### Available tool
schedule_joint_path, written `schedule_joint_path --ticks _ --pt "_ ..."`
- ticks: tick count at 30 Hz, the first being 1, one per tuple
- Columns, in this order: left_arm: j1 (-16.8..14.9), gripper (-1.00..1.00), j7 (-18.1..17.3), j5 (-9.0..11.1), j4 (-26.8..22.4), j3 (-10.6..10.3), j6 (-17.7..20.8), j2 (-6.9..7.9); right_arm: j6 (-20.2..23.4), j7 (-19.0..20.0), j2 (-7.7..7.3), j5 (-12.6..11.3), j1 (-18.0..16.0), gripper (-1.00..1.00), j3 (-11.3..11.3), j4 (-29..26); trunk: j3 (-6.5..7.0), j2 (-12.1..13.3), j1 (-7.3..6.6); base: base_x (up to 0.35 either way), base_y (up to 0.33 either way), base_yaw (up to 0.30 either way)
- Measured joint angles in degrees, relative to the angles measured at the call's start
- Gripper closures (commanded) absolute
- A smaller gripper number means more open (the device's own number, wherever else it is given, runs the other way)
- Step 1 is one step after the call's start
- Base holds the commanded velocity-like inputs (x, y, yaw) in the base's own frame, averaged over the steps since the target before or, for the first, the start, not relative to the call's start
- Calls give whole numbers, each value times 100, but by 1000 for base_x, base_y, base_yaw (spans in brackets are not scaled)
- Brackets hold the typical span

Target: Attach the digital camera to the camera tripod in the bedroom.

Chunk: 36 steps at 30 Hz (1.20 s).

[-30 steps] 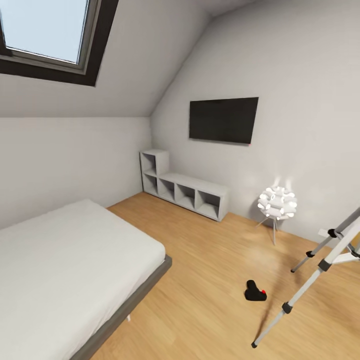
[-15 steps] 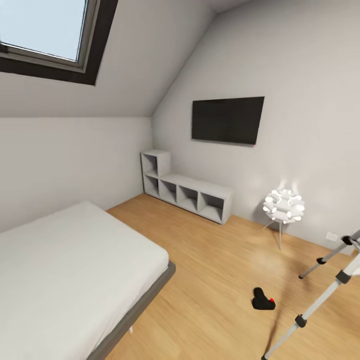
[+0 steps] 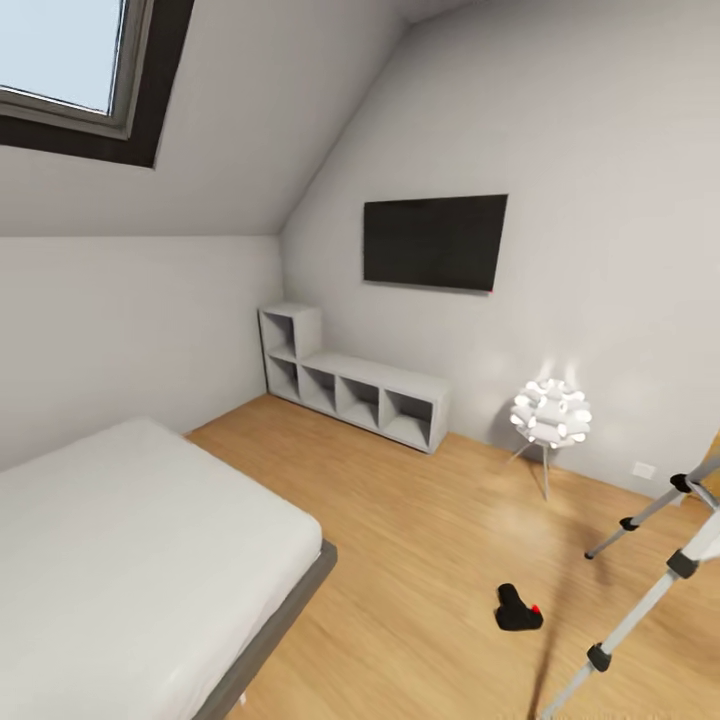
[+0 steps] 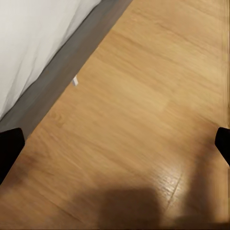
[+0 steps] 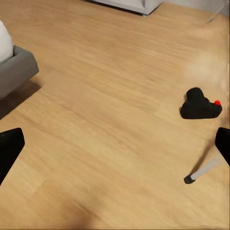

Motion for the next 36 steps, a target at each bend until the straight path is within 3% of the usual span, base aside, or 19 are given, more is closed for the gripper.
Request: schedule_joint_path --ticks 17,36 --pt "0 -100 -2 2 12 0 0 2 1 2 0 0 0 -100 0 0 54 0 0 2 9 -255" --pt "0 -100 -6 -6 22 -6 0 -1 0 2 0 0 0 -100 0 0 113 0 0 135 180 -226"
